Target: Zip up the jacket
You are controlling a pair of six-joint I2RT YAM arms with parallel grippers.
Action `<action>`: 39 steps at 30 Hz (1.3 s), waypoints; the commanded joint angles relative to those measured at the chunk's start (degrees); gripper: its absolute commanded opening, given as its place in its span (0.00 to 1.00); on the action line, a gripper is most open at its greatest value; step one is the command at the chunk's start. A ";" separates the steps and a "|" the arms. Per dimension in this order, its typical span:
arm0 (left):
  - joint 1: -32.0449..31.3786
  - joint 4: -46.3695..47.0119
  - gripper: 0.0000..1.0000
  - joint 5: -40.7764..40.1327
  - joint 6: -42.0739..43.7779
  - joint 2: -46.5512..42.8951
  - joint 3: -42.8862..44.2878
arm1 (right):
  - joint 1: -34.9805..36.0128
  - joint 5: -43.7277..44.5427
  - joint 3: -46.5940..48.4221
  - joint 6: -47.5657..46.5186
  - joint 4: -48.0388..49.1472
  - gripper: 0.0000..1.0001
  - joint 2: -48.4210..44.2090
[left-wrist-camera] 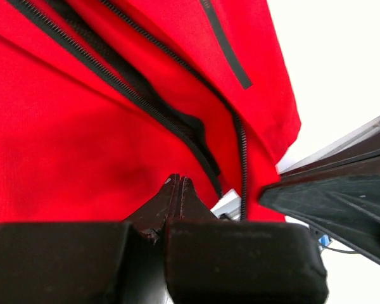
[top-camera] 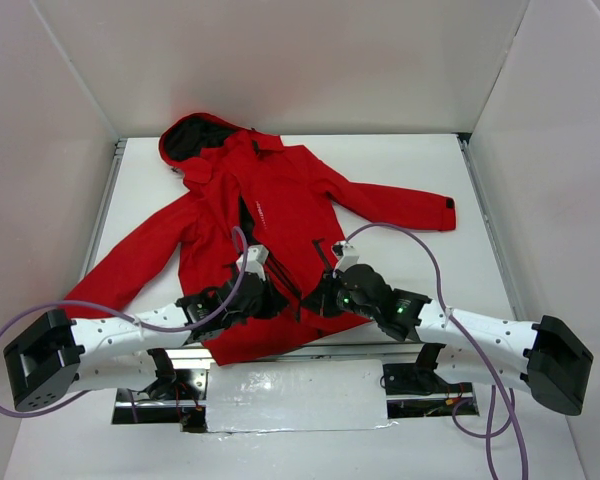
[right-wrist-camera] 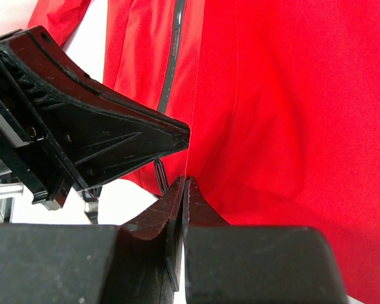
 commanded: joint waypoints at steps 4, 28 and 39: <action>-0.32 7.26 0.00 2.23 0.43 -1.79 -0.03 | -0.24 -0.31 1.32 -1.19 2.57 0.00 0.20; -2.78 15.35 0.00 8.12 -1.68 -2.68 -5.48 | -0.15 1.01 1.49 -2.07 3.18 0.00 1.00; -3.22 22.91 0.00 9.89 0.08 -1.27 -7.68 | -0.06 -3.03 -0.53 -5.24 7.76 0.00 0.38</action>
